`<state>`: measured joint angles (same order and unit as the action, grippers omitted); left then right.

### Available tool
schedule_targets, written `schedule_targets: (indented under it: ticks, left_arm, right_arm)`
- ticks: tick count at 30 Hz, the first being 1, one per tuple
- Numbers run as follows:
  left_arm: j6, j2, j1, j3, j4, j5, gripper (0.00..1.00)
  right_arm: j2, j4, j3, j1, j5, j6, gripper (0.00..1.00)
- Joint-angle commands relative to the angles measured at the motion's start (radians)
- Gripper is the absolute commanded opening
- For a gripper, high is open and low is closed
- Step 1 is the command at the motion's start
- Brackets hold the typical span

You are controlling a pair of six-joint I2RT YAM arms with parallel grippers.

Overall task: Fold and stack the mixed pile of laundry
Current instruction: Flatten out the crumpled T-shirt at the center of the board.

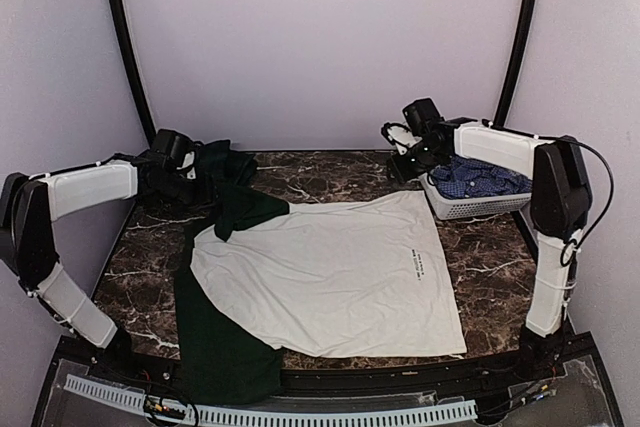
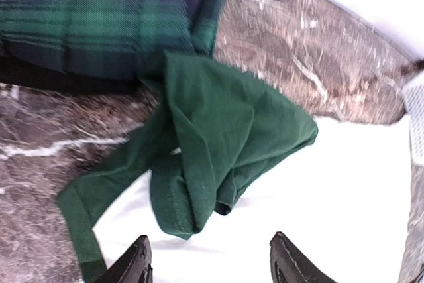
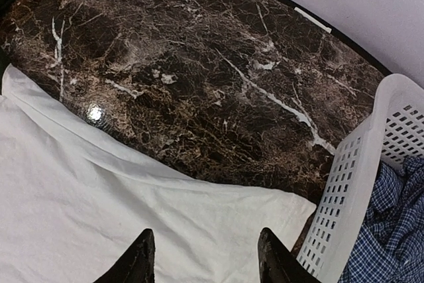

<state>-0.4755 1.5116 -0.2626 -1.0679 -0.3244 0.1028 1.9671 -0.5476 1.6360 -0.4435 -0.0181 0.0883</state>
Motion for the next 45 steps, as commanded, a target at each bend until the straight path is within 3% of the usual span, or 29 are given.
schedule_targets:
  ticks: [1,8,20,30,45]
  left_arm:
    - [0.046,0.068,-0.044,-0.041,-0.044,-0.010,0.58]
    - [0.029,0.121,-0.051,-0.062,-0.038,-0.002,0.57]
    - [0.000,0.155,-0.055,-0.084,0.036,-0.011,0.60]
    - [-0.046,0.302,-0.031,-0.259,0.003,-0.050,0.56]
    - [-0.008,0.258,-0.030,-0.172,0.026,-0.015,0.60]
  right_arm:
    - [0.088,-0.020,0.087,0.020,-0.005,0.082,0.51]
    - [0.231,-0.114,0.242,0.031,-0.084,0.170,0.48]
    - [0.261,-0.091,0.213,0.050,-0.060,0.217,0.50]
    - [0.272,-0.075,0.185,0.069,-0.038,0.258,0.48]
    - [0.340,-0.087,0.212,0.065,-0.042,0.315,0.50]
